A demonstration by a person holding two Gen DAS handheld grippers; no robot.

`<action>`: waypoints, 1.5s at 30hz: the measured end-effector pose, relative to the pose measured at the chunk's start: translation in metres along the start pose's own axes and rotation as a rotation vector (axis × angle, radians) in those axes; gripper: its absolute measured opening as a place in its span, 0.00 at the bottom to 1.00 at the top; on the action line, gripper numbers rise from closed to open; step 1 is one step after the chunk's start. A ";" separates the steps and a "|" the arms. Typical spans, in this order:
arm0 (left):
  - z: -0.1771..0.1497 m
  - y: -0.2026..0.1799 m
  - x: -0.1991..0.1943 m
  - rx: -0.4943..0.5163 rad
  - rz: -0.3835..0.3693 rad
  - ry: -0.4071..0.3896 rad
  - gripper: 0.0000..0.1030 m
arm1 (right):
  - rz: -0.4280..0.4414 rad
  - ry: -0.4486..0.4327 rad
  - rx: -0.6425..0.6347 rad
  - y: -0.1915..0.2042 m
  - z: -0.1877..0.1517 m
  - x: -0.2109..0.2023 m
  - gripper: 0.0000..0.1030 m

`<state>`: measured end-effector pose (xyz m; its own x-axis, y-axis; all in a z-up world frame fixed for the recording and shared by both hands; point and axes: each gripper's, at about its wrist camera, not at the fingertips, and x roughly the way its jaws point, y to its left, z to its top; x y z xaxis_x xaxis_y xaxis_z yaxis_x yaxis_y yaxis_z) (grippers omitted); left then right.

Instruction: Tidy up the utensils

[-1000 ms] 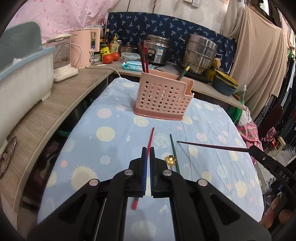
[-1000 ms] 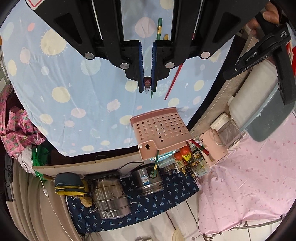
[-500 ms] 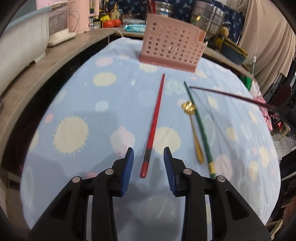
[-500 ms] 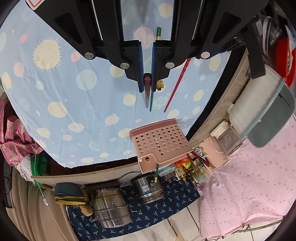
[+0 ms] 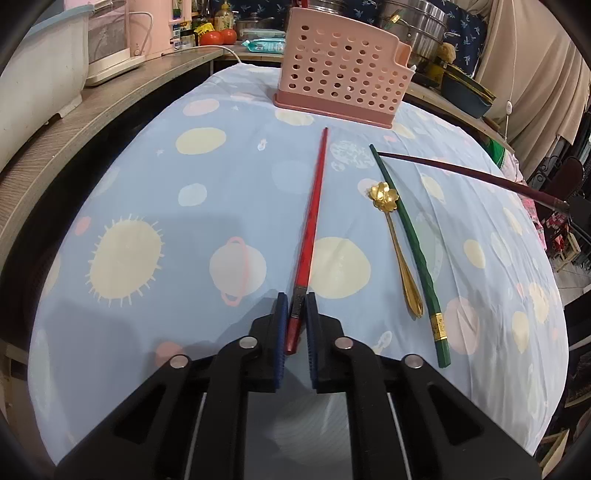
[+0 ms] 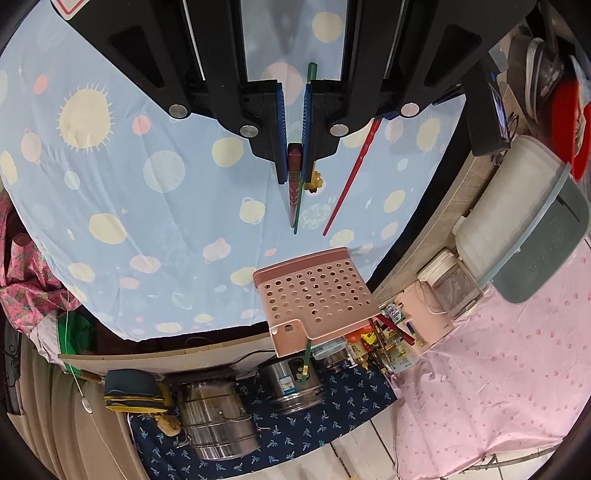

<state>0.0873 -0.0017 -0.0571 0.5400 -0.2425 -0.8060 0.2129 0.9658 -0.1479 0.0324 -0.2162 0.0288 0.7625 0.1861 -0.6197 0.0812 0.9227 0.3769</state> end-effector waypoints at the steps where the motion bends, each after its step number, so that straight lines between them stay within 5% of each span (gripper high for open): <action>1: 0.000 0.000 0.000 0.001 0.001 -0.001 0.08 | 0.000 0.000 0.000 0.000 0.000 0.000 0.07; 8: 0.005 -0.001 -0.019 -0.017 -0.013 -0.029 0.07 | 0.002 -0.015 0.003 0.000 0.001 -0.004 0.07; 24: 0.079 -0.010 -0.121 -0.045 -0.077 -0.311 0.07 | 0.019 -0.115 0.012 -0.003 0.032 -0.033 0.07; 45: 0.155 -0.030 -0.163 -0.006 -0.114 -0.472 0.07 | 0.071 -0.256 -0.002 0.006 0.104 -0.054 0.07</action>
<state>0.1189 -0.0050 0.1675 0.8242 -0.3605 -0.4367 0.2882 0.9309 -0.2245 0.0586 -0.2562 0.1357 0.9039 0.1592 -0.3969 0.0204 0.9110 0.4120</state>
